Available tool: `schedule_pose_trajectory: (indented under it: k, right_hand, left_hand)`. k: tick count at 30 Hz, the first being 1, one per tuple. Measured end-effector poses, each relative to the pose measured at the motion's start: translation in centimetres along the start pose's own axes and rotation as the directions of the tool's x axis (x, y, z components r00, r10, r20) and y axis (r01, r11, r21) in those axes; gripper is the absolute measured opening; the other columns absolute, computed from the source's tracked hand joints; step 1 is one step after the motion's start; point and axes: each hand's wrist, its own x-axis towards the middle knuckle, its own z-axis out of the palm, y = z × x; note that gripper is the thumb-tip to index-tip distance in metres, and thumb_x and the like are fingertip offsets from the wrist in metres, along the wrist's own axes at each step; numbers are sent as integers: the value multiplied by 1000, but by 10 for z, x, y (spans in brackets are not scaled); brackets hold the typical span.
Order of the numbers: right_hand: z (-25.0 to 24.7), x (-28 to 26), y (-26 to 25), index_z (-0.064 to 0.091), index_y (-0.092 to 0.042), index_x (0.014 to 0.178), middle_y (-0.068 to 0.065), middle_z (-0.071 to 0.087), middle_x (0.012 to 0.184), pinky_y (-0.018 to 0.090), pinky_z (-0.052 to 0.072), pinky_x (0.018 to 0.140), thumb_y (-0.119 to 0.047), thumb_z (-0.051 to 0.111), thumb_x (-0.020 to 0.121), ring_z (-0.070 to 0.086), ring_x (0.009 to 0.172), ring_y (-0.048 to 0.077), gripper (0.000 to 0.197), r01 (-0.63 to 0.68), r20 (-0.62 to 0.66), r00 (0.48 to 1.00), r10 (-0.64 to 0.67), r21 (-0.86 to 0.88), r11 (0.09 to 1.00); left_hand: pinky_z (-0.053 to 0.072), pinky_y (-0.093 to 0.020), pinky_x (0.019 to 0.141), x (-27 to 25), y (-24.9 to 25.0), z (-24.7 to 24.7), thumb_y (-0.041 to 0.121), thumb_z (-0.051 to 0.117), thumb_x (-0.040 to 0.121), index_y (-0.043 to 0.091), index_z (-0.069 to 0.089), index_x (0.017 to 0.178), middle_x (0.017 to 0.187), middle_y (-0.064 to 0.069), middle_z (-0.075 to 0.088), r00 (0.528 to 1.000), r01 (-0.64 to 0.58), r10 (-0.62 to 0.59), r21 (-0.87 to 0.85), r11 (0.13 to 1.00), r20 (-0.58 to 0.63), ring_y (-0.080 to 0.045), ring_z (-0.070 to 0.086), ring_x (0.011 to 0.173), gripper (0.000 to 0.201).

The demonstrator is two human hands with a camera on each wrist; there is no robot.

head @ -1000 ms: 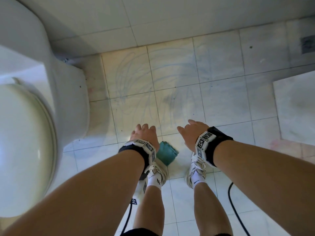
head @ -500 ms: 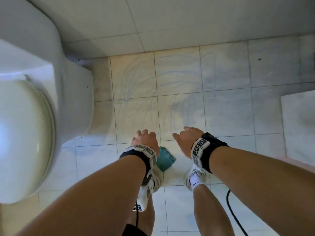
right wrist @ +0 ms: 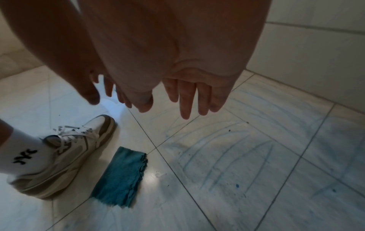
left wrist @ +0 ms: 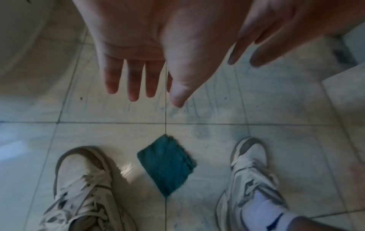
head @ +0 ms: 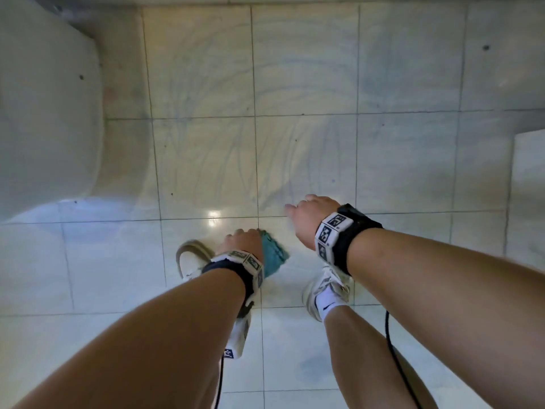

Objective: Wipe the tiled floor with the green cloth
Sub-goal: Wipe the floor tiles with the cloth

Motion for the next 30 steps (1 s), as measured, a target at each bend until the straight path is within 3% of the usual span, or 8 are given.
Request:
schedule_pose_trajectory:
  k: [6, 10, 15, 20, 22, 25, 28, 30]
  right_hand:
    - [53, 80, 2, 40, -16, 139, 10, 63, 115, 39, 47, 86, -16, 58, 88, 50, 117, 30, 54, 20, 61, 998, -19, -10, 1000]
    - [66, 135, 16, 39, -17, 141, 9, 62, 113, 38, 49, 81, -16, 59, 87, 53, 113, 31, 57, 27, -22, 999, -28, -31, 999]
    - [35, 190, 50, 40, -15, 142, 12, 59, 121, 36, 42, 76, -23, 46, 98, 53, 115, 33, 45, 18, -202, 979, -25, -37, 999]
    - [-13, 228, 88, 40, -14, 142, 15, 60, 121, 44, 52, 85, -30, 48, 97, 55, 115, 36, 48, -30, -348, 938, -3, -89, 996]
    - [-30, 240, 98, 39, -14, 143, 15, 60, 123, 44, 52, 86, -33, 47, 98, 55, 115, 36, 49, -49, -393, 919, 1, -112, 992]
    - [-48, 238, 107, 37, -14, 146, 14, 60, 123, 39, 49, 79, -32, 46, 100, 57, 114, 37, 50, -95, -450, 893, 24, -136, 986]
    - [-48, 216, 101, 38, -15, 145, 15, 61, 122, 38, 48, 76, -33, 46, 99, 58, 109, 37, 50, -101, -476, 877, 63, -53, 993]
    - [-36, 211, 91, 36, -16, 147, 15, 61, 123, 41, 52, 82, -36, 47, 98, 59, 109, 37, 55, -85, -447, 892, 71, -12, 996]
  left_hand:
    - [44, -43, 95, 96, -9, 67, 21, 51, 96, 13, 43, 134, 130, -9, 50, 992, 104, -106, -33, 994, -73, -29, 49, 121, 39]
    - [44, -39, 92, 155, -8, 88, 28, 54, 98, 14, 47, 131, 129, -7, 53, 985, 99, -99, -10, 995, -142, -26, 50, 120, 36]
    - [40, -37, 95, 189, -3, 98, 19, 48, 97, 15, 58, 123, 126, -7, 54, 989, -25, 55, 218, 976, -135, -27, 46, 120, 28]
    - [41, -37, 96, 206, -8, 79, 9, 54, 92, 14, 48, 123, 122, -7, 56, 956, -61, 115, 202, 978, -270, -27, 51, 114, 32]
    - [40, -36, 94, 216, -10, 68, 8, 53, 91, 16, 53, 120, 118, -7, 60, 949, -120, 168, 190, 975, -265, -27, 53, 112, 29]
    - [41, -36, 90, 218, -9, 53, 23, 53, 93, 17, 56, 117, 117, -7, 60, 935, -188, 247, 236, 953, -254, -27, 54, 111, 25]
    - [40, -36, 83, 204, -5, 59, 36, 57, 95, 17, 61, 112, 114, -7, 61, 929, -282, 357, 432, 857, -102, -28, 54, 109, 26]
    - [40, -38, 88, 199, 1, 74, 31, 58, 97, 16, 63, 112, 114, -7, 61, 923, -329, 386, 514, 792, -4, -29, 53, 111, 22]
